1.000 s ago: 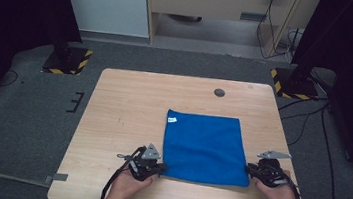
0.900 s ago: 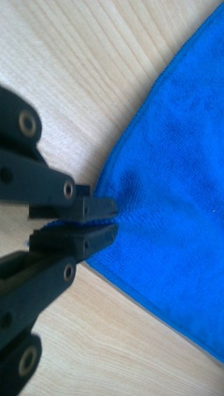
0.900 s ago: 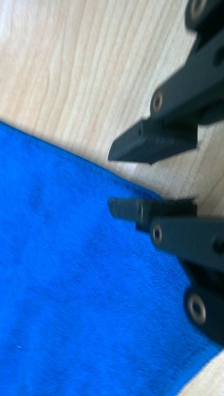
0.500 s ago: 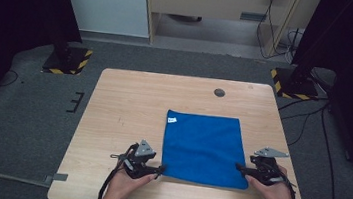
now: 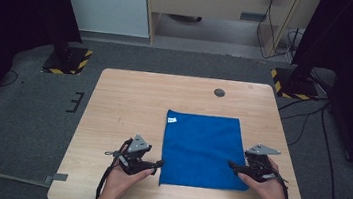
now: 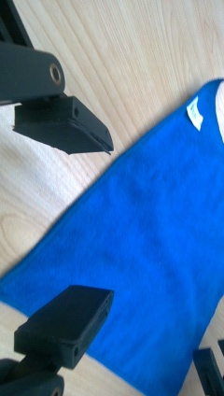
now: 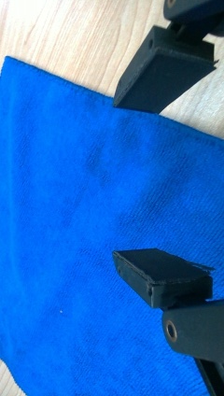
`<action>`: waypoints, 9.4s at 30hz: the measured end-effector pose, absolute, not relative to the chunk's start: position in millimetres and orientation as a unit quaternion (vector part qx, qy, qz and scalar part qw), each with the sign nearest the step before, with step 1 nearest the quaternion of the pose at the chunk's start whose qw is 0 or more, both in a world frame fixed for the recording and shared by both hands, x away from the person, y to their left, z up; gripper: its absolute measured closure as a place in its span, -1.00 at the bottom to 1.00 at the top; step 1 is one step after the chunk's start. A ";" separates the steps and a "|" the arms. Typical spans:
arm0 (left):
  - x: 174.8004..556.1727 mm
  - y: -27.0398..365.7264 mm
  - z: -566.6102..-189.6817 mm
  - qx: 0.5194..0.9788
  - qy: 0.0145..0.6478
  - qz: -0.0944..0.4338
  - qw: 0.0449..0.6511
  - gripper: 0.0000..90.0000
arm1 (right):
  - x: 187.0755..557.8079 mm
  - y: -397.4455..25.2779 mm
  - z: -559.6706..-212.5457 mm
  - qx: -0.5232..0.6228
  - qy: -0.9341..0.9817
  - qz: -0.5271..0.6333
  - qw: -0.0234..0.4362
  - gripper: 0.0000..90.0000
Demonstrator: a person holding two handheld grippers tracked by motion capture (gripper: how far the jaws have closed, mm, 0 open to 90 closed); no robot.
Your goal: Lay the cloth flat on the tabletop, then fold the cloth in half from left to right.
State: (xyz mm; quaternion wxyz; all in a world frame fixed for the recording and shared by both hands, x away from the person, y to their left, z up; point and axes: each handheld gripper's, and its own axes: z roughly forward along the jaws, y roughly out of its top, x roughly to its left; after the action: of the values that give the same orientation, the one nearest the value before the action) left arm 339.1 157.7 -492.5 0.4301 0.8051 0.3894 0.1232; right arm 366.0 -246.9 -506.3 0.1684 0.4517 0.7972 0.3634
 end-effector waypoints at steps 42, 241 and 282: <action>379.5 202.8 -516.1 0.796 0.445 0.169 0.373 -0.76 | 342.6 -84.8 -500.1 0.273 0.870 0.398 0.095 -0.26; 522.3 200.8 -475.1 0.753 0.485 0.175 0.409 0.98 | 307.9 35.7 -495.8 0.252 0.838 0.473 0.103 0.91; 540.9 72.0 -494.6 0.774 0.463 0.140 0.408 0.98 | 302.5 -88.4 -506.5 0.345 0.818 0.449 0.106 0.87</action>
State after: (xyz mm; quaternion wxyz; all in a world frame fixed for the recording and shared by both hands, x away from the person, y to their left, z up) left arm 540.9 72.0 -494.6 0.4079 0.7742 0.4632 0.1404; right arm 302.5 -88.4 -506.5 0.1060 0.3448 0.8175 0.4489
